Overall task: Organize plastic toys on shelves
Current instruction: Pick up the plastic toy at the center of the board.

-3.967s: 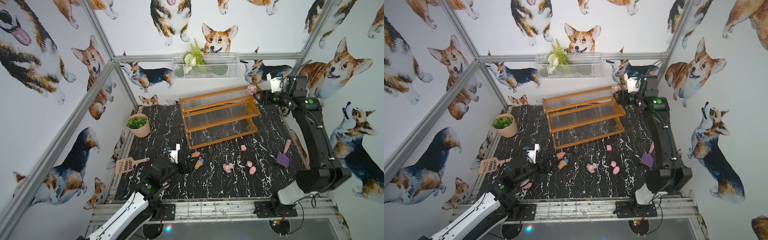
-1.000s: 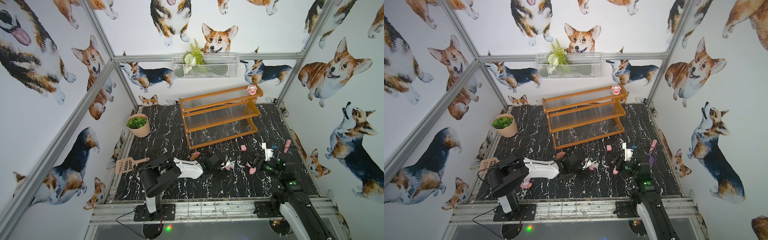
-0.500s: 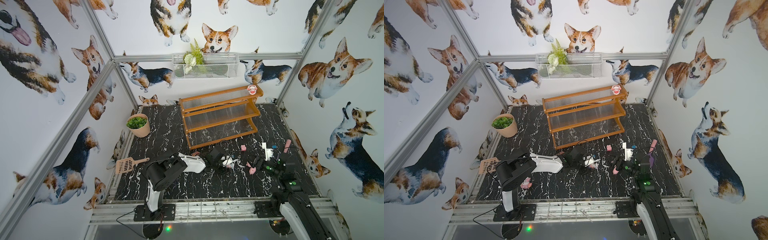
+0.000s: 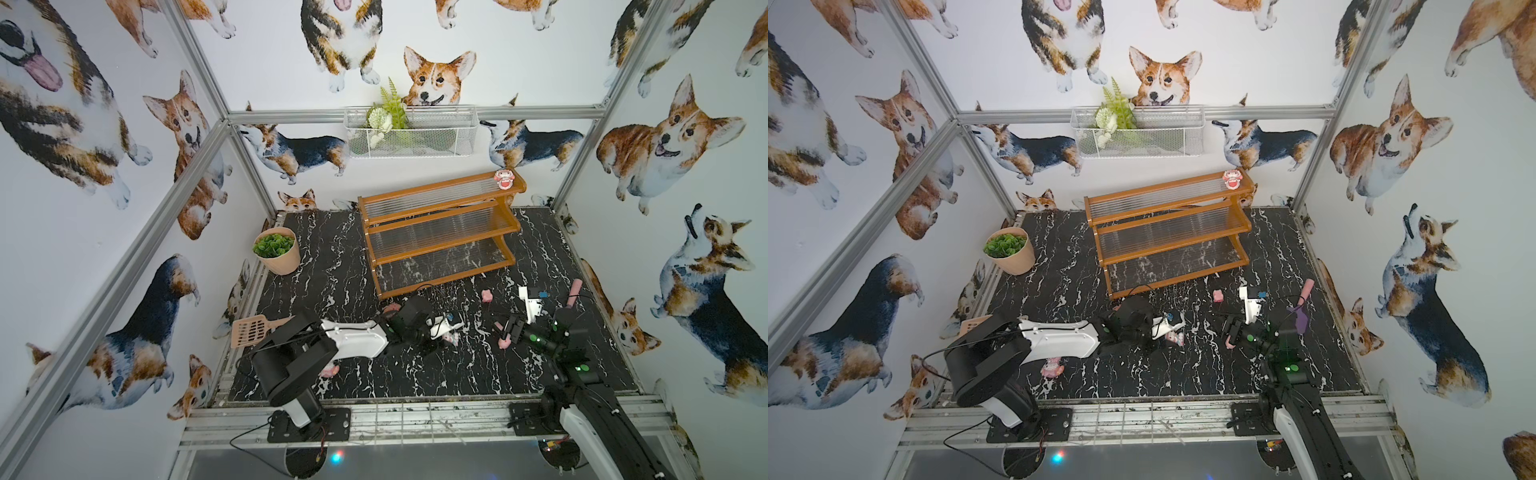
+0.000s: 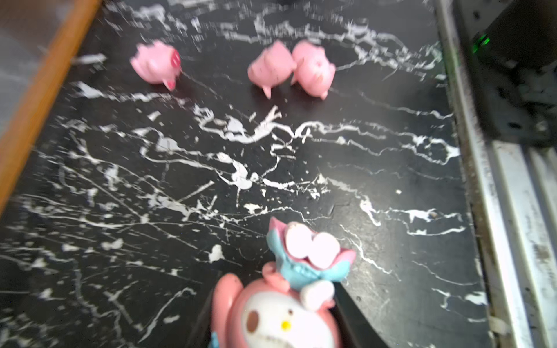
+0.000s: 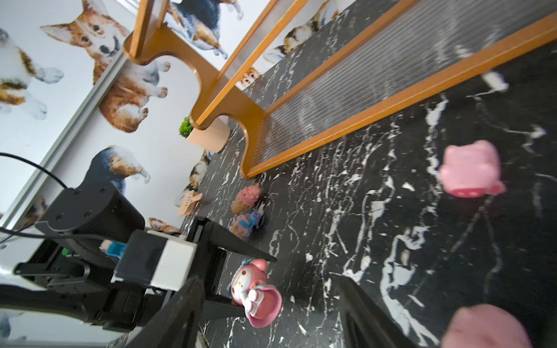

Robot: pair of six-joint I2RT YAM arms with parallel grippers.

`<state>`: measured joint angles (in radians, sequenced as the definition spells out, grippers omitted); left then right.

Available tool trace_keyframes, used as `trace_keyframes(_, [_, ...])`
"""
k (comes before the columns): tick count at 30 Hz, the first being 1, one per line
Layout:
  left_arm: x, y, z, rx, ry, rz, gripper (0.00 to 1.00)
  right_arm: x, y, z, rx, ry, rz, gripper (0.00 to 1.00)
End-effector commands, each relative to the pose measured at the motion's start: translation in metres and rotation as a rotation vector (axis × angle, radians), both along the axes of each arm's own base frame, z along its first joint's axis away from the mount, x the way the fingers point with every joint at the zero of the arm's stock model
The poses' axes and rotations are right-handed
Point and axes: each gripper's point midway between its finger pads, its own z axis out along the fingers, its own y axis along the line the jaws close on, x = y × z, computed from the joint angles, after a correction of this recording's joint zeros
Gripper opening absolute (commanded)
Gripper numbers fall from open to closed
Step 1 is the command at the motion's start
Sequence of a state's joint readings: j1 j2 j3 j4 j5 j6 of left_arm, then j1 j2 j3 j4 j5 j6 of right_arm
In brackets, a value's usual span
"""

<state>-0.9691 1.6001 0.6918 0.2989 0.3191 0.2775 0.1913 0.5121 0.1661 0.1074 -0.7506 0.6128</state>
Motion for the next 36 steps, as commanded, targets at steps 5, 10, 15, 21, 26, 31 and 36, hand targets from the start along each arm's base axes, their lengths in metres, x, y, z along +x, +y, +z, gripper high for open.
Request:
trace_keyframes(5, [-0.021, 0.038, 0.053, -0.052, -0.145, -0.036, 0.42, -0.069, 0.083, 0.033, -0.199, -0.582, 0.428, 0.92])
trace_keyframes(10, [-0.036, 0.053, 0.086, -0.144, -0.251, -0.083, 0.43, -0.082, 0.098, 0.039, -0.285, -0.711, 0.534, 0.98])
trace_keyframes(15, [-0.043, 0.058, 0.102, -0.2, -0.279, -0.095, 0.43, -0.089, 0.106, 0.038, -0.263, -0.7, 0.609, 0.97])
trace_keyframes(21, [-0.043, 0.058, 0.108, -0.213, -0.291, -0.095, 0.42, -0.057, 0.107, 0.047, -0.183, -0.454, 0.398, 1.0])
trace_keyframes(26, [-0.04, 0.059, 0.108, -0.206, -0.302, -0.076, 0.42, -0.043, 0.108, 0.057, 0.018, -0.075, 0.264, 0.93])
trace_keyframes(31, [-0.037, 0.058, 0.109, -0.203, -0.309, -0.072, 0.42, -0.039, 0.108, 0.04, 0.105, 0.158, 0.187, 0.87])
trace_keyframes(36, [-0.036, 0.058, 0.112, -0.202, -0.317, -0.064, 0.42, -0.05, 0.124, 0.043, 0.131, 0.191, 0.267, 0.81])
